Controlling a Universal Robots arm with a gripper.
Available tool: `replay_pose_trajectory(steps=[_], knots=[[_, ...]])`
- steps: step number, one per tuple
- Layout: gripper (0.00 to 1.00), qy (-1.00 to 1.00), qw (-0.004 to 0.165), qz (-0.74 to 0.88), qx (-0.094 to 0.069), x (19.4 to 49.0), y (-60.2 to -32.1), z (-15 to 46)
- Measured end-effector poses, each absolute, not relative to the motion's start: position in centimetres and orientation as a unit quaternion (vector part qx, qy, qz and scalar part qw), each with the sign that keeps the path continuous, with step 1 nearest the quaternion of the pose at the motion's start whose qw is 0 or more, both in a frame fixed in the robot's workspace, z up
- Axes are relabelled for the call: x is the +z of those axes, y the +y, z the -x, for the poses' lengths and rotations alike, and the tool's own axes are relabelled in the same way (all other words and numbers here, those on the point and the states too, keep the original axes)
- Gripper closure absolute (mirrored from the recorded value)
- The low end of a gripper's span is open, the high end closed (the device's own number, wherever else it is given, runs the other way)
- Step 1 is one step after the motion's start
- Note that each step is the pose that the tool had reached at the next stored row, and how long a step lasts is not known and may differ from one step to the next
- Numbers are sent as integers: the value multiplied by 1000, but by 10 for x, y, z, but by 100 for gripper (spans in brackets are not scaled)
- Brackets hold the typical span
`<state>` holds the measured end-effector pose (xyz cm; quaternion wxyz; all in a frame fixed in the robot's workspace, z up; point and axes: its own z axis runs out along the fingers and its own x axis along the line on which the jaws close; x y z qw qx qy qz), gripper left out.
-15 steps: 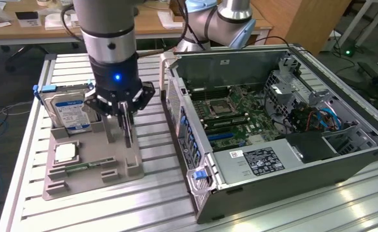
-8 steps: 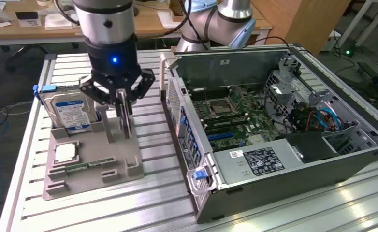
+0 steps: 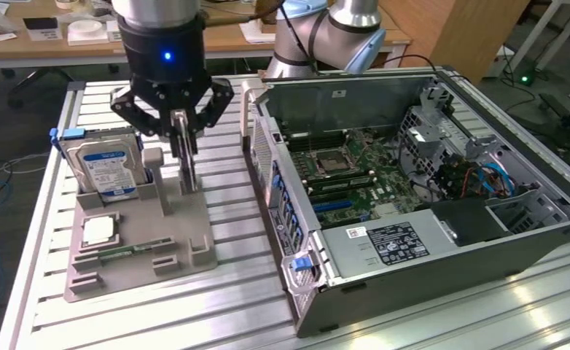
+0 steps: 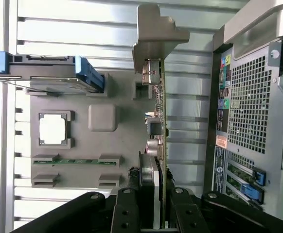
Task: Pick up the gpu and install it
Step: 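Pick up the gpu and move the gpu toward the slot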
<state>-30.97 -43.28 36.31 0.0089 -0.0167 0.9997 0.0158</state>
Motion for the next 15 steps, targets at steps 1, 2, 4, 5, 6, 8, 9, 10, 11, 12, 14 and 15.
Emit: replay_pose_trajectory(steps=[1,2,4,5,6,8,9,10,11,12,14,15], knots=[[72,1000,9,17,16,368,-433,310],[72,1000,9,17,16,372,-433,310],[72,1000,9,17,16,381,-433,310],[72,1000,9,17,16,386,-433,310],[72,1000,9,17,16,390,-433,310],[72,1000,9,17,16,399,-433,310],[72,1000,9,17,16,404,-433,310],[72,1000,9,17,16,408,-433,310],[72,1000,9,17,16,413,-433,310],[72,1000,9,17,16,418,-433,310],[72,1000,9,17,16,427,-433,310],[72,1000,9,17,16,431,-433,310]])
